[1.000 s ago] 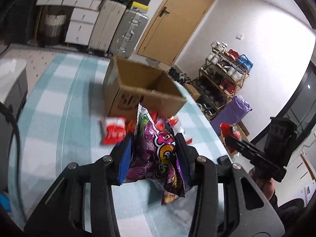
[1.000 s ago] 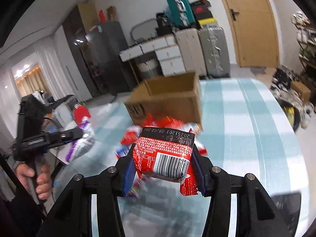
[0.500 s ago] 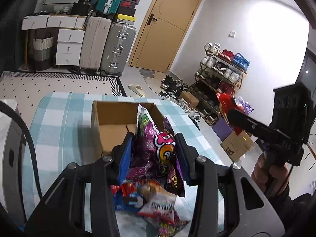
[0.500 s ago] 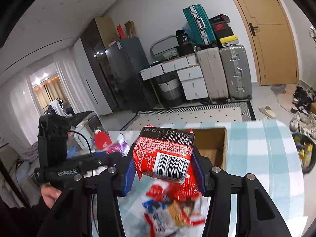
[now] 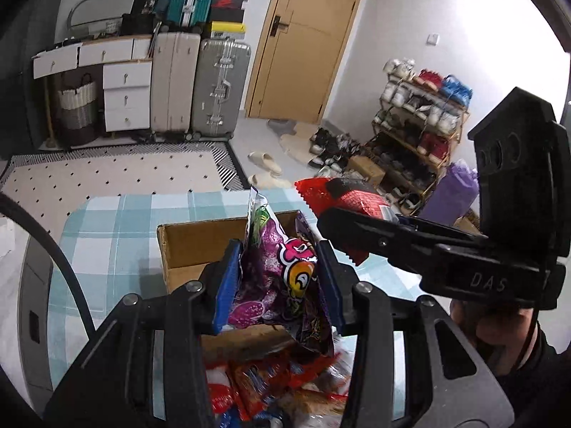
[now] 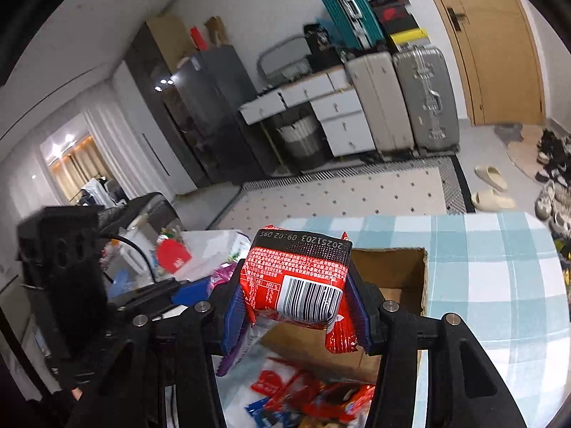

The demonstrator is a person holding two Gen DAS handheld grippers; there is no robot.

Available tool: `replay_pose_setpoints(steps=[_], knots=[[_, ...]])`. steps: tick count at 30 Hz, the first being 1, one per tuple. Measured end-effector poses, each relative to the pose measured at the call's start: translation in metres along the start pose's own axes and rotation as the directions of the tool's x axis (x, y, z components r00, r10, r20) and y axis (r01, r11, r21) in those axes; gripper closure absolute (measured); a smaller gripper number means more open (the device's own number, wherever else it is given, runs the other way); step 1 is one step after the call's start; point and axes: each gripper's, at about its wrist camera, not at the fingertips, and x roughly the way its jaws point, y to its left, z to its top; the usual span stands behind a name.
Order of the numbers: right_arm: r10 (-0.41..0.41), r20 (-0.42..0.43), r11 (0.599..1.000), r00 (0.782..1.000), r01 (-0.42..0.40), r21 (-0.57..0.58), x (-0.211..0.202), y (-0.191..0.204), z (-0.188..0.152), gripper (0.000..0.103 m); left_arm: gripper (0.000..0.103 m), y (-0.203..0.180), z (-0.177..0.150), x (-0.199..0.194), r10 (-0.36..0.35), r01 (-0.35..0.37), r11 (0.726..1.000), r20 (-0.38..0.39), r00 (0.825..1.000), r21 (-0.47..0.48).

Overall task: Organize snacks
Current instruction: 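Lift both held bags and carry them over the open cardboard box, then open both grippers to drop the bags into the box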

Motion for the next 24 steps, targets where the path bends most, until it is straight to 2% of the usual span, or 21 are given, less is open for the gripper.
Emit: replay_pose_setpoints(steps=[10,14,24], knots=[[-0.084,-0.092,0.996,0.992,0.085,0.010,0.059,-0.044,-0.009,0.052,0.064,0.037,-0.016,0.084,0.039,-0.044,0.998,-0.113,0.993,-0.048],[-0.092,-0.137,0.995,0.986,0.095,0.014,0.077,-0.058,-0.018,0.052,0.063,0.048,-0.027,0.101,0.050,-0.058,0.997,-0.138,0.989,-0.050],[-0.111,-0.221,0.992,0.969,0.120,0.028,0.107,-0.072,-0.034,0.052,0.059,0.081,-0.035,0.135,0.078,-0.108,0.984,-0.201,0.976,-0.141]])
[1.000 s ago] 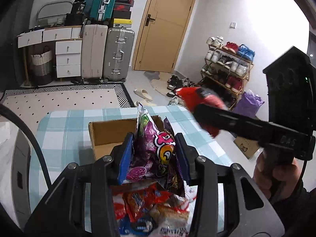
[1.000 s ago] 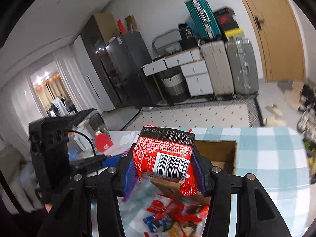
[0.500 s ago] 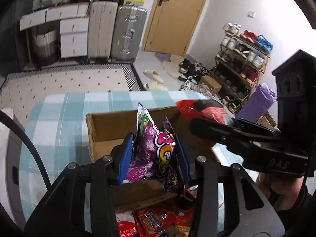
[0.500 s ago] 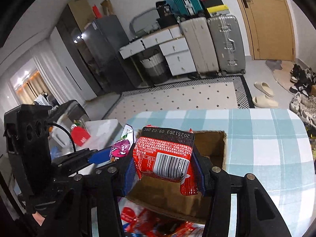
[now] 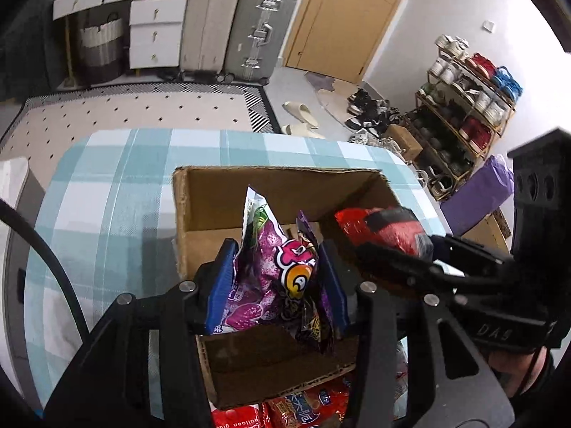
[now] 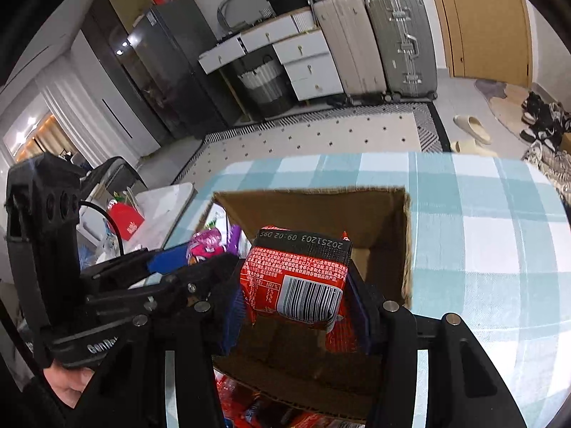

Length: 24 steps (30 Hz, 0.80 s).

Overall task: Organize snacks
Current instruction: 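Open both grippers to drop the bags into the box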

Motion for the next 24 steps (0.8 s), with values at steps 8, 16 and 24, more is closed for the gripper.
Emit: replay_pose_setpoints(steps=[8,16,24], knots=[[-0.009,0.011,1.000,1.000,0.009,-0.004,-0.004,0.000,-0.005,0.041,0.051,0.003,0.002,0.006,0.029,-0.029,0.999,-0.026,0.999,-0.019],[-0.006,0.094,1.000,0.996,0.008,-0.027,-0.042,0.011,-0.007,0.034,0.038,-0.006,-0.013,-0.032,0.046,-0.045,0.999,0.039,0.998,-0.009],[0.004,0.165,0.999,0.986,0.003,-0.044,-0.086,0.025,-0.018,0.029,0.025,-0.026,-0.032,-0.084,0.087,-0.092,0.995,0.123,0.989,0.038]])
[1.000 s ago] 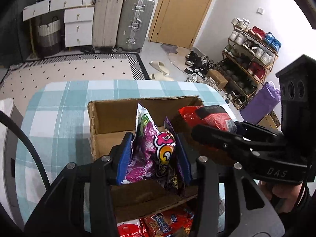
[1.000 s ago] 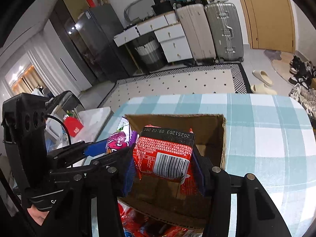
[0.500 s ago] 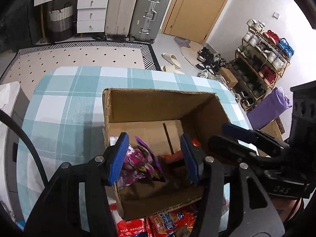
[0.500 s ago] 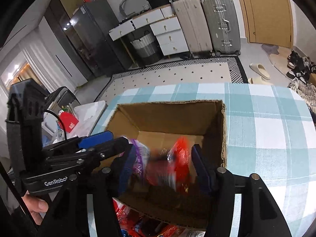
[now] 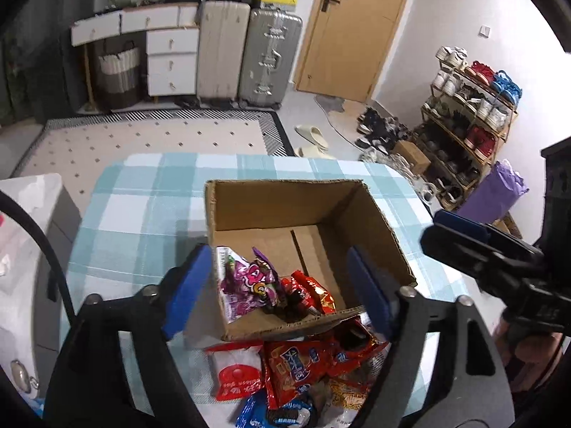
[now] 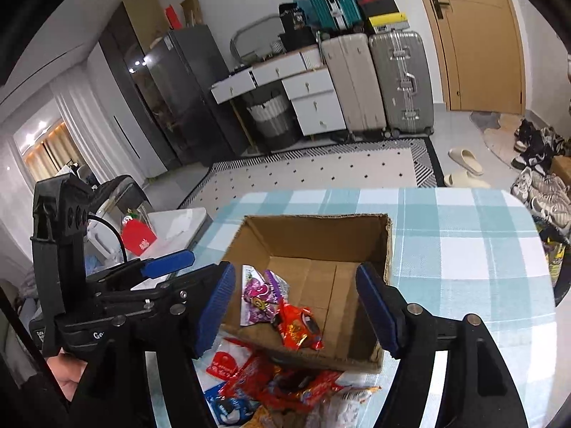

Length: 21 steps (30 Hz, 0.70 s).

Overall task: Organize snacks
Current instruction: 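Open both grippers to drop the bags into the box, then withdraw both tools from the box back toward the snack pile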

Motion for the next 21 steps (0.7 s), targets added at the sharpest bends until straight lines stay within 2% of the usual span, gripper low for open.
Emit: replay_pose_setpoints(steps=[8,10,12,21], knots=[[0.042,0.073,0.999,0.996,-0.040,-0.031,-0.052,0.025,-0.014,0.029,0.022,-0.016,-0.012,-0.054,-0.012,0.010,1.000,0.059,0.998,0.021],[0.048,0.097,0.998,0.994,-0.044,-0.040,-0.066,0.031,-0.019,0.028,0.022,-0.020,-0.016,-0.066,-0.002,-0.001,0.999,0.075,0.997,0.039],[0.049,0.117,0.998,0.992,-0.042,-0.056,-0.078,0.037,-0.025,0.022,0.022,-0.024,-0.022,-0.077,0.012,-0.017,0.998,0.090,0.996,0.055],[0.092,0.189,0.985,0.978,-0.061,-0.164,-0.123,0.068,-0.064,0.019,0.018,-0.025,-0.060,-0.120,0.037,-0.046,0.997,0.129,0.991,0.065]])
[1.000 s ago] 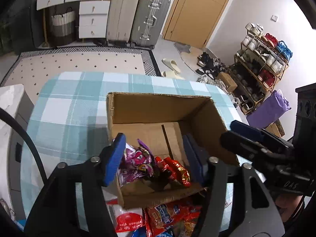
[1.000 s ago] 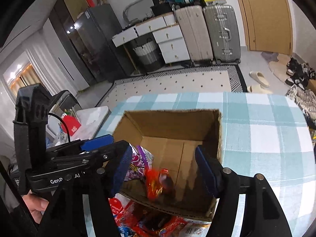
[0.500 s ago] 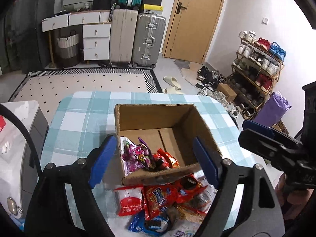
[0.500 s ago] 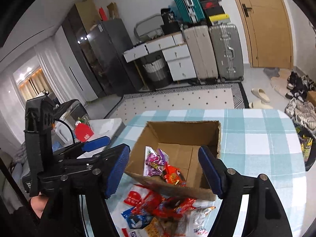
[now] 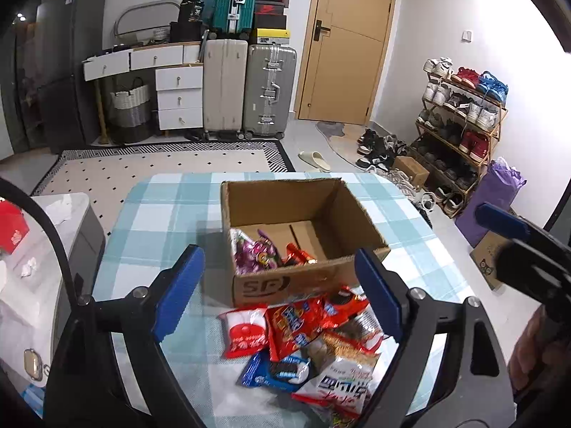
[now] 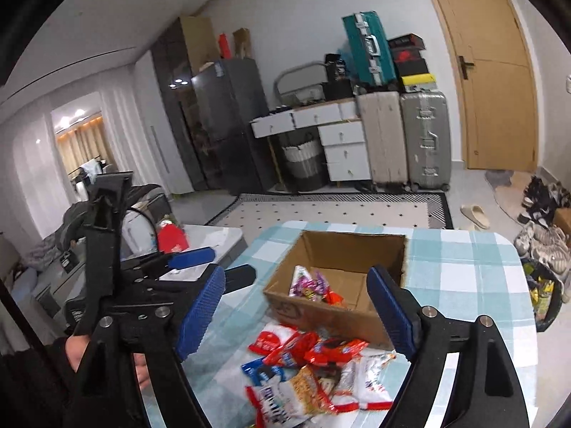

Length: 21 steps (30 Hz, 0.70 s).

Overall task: Organize snacks
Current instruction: 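Withdraw both tools from the box back toward the snack pile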

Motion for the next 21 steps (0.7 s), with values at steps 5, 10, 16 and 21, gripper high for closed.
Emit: replay_pose_setpoints(steps=[5,10,16,21], knots=[[0.006,0.041,1.000,0.999,-0.006,-0.010,-0.021,0.014,-0.024,0.007,0.017,0.002,-0.026,-0.015,-0.005,0.005,1.000,0.003,1.000,0.001],[-0.007,0.061,1.000,0.998,0.006,0.007,-0.034,0.014,-0.048,0.003,0.017,-0.001,-0.053,-0.022,-0.024,0.024,1.000,0.001,1.000,0.012],[-0.011,0.034,0.999,0.999,0.010,0.053,-0.038,0.004,-0.079,0.001,0.008,-0.004,-0.089,-0.027,-0.019,0.020,1.000,-0.009,1.000,0.024],[0.003,0.004,0.995,1.000,-0.004,0.098,-0.032,-0.007,-0.106,0.001,0.000,0.002,-0.113,-0.027,0.082,-0.082,0.997,0.011,0.997,0.008]])
